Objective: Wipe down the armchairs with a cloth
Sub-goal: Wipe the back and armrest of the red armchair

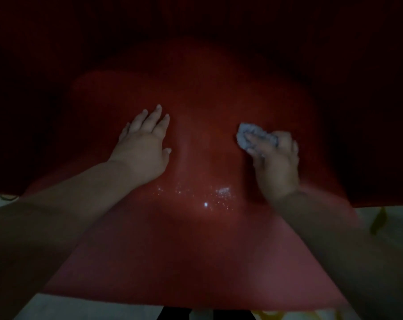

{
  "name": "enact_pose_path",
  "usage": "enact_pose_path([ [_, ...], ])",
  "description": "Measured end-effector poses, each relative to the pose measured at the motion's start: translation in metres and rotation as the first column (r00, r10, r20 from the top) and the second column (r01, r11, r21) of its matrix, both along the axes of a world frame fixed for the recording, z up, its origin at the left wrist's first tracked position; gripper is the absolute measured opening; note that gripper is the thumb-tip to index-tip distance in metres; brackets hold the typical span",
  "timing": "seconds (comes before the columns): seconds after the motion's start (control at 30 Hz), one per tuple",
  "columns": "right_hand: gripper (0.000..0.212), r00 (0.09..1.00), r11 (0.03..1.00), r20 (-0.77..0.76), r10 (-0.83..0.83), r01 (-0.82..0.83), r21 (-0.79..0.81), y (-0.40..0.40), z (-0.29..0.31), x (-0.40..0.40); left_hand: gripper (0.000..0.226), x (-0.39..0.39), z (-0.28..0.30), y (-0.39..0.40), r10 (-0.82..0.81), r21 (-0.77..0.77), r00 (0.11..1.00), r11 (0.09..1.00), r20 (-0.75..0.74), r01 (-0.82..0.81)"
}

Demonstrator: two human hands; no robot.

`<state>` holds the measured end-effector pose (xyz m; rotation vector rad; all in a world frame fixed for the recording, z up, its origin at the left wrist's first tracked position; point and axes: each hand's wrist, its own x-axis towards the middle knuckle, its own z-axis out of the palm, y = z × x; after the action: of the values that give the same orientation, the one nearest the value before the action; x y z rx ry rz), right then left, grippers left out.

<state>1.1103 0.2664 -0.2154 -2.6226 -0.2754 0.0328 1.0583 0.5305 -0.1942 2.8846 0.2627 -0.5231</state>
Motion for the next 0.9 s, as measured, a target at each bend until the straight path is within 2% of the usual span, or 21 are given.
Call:
enact_pose_path([
  [0.13, 0.032, 0.987, 0.986, -0.057, 0.150, -0.145, 0.087, -0.006, 0.008, -0.065, 0.074, 0.001, 0.004, -0.013, -0.084, -0.013, 0.996, 0.996, -0.013, 0.084],
  [0.2, 0.031, 0.980, 0.975, -0.050, 0.194, -0.187, 0.120, -0.016, 0.013, -0.056, 0.073, 0.002, 0.006, -0.021, -0.157, -0.014, 0.987, 0.988, -0.031, 0.157],
  [0.3, 0.035, 1.000, 0.999, 0.024, 0.001, -0.002, 0.043, -0.029, 0.010, -0.020, 0.072, 0.006, 0.006, -0.032, -0.230, -0.022, 0.972, 0.973, -0.040, 0.229],
  [0.37, 0.038, 0.994, 0.994, -0.042, -0.104, 0.106, 0.040, -0.033, 0.006, -0.015, 0.072, 0.010, 0.007, -0.036, -0.254, -0.026, 0.967, 0.967, -0.035, 0.253],
  [0.43, 0.040, 0.995, 0.995, -0.037, -0.088, 0.090, 0.041, -0.028, 0.004, -0.041, 0.072, 0.013, 0.007, -0.038, -0.268, -0.032, 0.962, 0.963, -0.042, 0.267],
  [0.53, 0.040, 0.998, 0.993, -0.066, 0.020, -0.012, 0.119, -0.022, 0.010, -0.093, 0.073, 0.013, 0.007, -0.041, -0.269, -0.029, 0.960, 0.963, -0.079, 0.267],
  [0.6, 0.039, 0.993, 0.984, -0.087, 0.086, -0.071, 0.163, -0.028, 0.014, -0.092, 0.075, 0.011, 0.006, -0.041, -0.276, -0.012, 0.956, 0.961, -0.103, 0.276],
  [0.63, 0.038, 0.994, 0.985, -0.093, 0.062, -0.046, 0.165, -0.035, 0.014, -0.081, 0.075, 0.011, 0.007, -0.040, -0.285, -0.005, 0.953, 0.958, -0.106, 0.286],
  [0.77, 0.036, 0.967, 0.967, -0.048, -0.249, 0.251, 0.042, -0.065, 0.008, -0.040, 0.074, 0.012, 0.009, -0.029, -0.274, 0.008, 0.959, 0.961, -0.076, 0.276],
  [0.9, 0.043, 0.974, 0.969, -0.059, -0.218, 0.224, 0.105, -0.038, 0.006, -0.083, 0.073, 0.011, 0.008, -0.015, -0.257, 0.024, 0.963, 0.965, -0.086, 0.260],
])
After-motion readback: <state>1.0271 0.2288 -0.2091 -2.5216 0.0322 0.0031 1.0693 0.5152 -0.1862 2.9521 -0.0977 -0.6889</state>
